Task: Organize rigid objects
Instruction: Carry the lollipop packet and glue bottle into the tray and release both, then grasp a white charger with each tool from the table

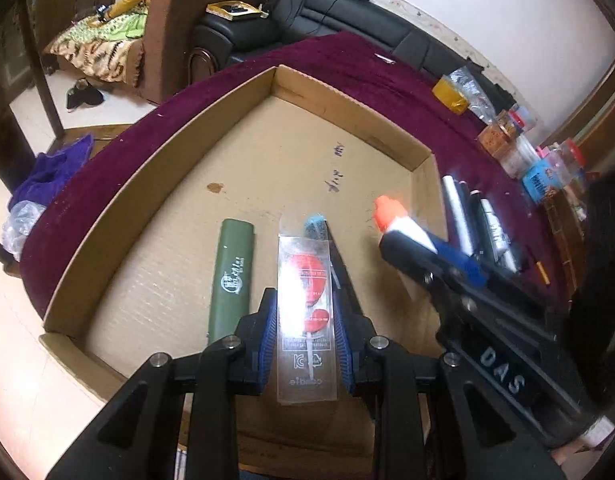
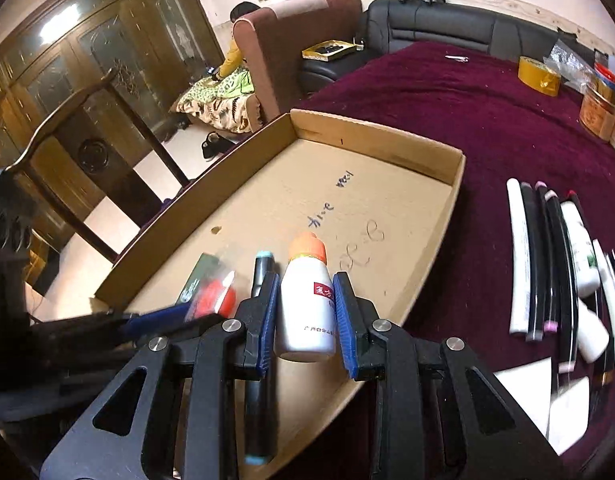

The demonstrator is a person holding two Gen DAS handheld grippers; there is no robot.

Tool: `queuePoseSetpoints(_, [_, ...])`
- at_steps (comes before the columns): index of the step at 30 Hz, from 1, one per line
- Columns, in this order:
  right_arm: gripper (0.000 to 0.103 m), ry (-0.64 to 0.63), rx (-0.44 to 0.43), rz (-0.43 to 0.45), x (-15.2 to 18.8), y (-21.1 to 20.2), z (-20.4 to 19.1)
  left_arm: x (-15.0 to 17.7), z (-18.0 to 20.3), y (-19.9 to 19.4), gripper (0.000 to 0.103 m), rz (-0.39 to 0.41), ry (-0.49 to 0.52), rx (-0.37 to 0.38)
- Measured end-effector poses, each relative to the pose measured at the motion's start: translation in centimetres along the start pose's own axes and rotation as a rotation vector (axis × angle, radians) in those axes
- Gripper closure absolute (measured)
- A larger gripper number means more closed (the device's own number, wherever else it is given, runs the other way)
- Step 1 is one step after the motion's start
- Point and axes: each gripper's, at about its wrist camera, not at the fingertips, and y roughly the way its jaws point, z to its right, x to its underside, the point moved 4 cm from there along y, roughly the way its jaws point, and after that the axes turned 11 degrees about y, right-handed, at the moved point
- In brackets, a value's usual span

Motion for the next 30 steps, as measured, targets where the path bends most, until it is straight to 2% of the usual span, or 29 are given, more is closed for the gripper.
queuePoseSetpoints(8, [0.075, 0.006, -0.003, -0.059, -0.1, 1.3, 0.1, 0.4, 0.1, 0.6, 0.077, -0.036, 0.023, -0.044])
queuePoseSetpoints(15, [0.074, 0.021, 0.003, -0.095, 0.0, 2.2, 0.2, 0.6, 0.6, 0.5, 0.075, -0.015, 0.058, -0.080])
queuePoseSetpoints(19, [0.071, 0.068, -0.073, -0.099, -0.3, 1.8, 0.6, 0.7, 0.7, 0.4, 0.074, -0.003, 0.064, -0.084])
queuePoseSetpoints(20, [0.068, 0.084, -0.090, -0.098, -0.3, 1.6, 0.8, 0.7, 0.8, 0.3, 0.070, -0.001, 0.066, -0.087])
queuePoseSetpoints(21, [0.061, 0.102, -0.113, -0.093, -0.3, 1.2, 1.0, 0.7, 0.8, 0.3, 0.067, 0.001, 0.068, -0.091])
queuePoseSetpoints(23, [0.053, 0.122, -0.161, -0.069, -0.4, -0.1, 1.4, 0.7, 1.0, 0.2, 0.054, 0.004, 0.072, -0.095])
queuePoseSetpoints(27, [0.053, 0.147, -0.211, 0.005, -0.2, -3.6, 2.4, 0.6, 2.0, -0.7, 0.051, 0.053, 0.120, -0.166])
queuePoseSetpoints(30, [0.053, 0.161, -0.279, 0.060, 0.8, -6.7, 3.5, 0.5, 3.0, -1.9, 0.051, 0.103, 0.141, -0.168])
